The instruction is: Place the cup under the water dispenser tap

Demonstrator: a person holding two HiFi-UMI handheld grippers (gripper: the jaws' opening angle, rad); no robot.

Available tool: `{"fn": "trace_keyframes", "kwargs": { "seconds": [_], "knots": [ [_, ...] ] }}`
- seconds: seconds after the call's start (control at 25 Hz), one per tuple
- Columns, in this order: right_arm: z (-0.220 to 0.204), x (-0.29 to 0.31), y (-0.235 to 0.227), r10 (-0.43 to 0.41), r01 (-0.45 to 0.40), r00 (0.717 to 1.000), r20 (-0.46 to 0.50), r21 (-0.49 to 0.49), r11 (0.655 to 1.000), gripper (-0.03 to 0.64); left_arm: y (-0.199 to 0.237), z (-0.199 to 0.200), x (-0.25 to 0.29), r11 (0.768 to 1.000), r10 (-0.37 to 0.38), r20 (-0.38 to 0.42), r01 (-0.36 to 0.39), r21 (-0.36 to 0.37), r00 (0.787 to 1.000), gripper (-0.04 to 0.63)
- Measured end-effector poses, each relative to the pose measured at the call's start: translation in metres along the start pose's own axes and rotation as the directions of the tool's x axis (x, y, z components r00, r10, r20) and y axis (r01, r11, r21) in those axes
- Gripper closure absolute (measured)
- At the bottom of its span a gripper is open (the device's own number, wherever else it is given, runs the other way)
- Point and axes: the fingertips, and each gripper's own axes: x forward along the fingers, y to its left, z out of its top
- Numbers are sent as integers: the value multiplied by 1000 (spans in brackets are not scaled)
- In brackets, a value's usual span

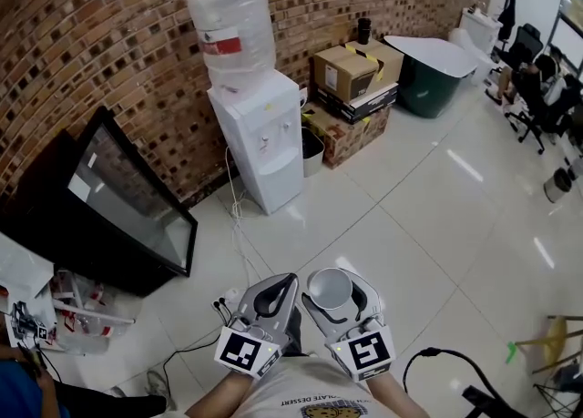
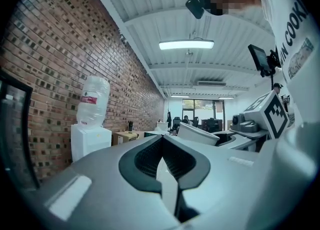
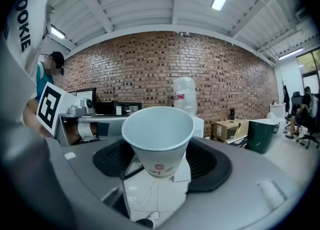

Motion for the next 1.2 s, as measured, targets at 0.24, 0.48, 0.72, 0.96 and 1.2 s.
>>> {"fn": "trace_keyframes", "kwargs": {
  "seconds": [0.24,0.48,0.72,0.96,1.2],
  "knots": [
    [4,40,-21,0,0,1000,-23,1,1000,288,37,0,30,1000,0,-5,0,-13,1000,603],
    [18,91,-46,-18,19,999,-43,17,1000,288,82,4,66,999,-22,-32,21,-31,999,603],
    [27,150,-72,-32,33,998,-62,20,999,288,139,7,105,999,-30,-52,27,-44,998,603],
    [41,205,-89,-33,33,997,-72,9,999,288,186,12,139,998,-48,-45,46,-53,998,603],
    [56,250,-96,-24,22,997,-80,-20,1000,288,227,18,157,997,-41,-27,39,-64,999,603]
  ]
}}
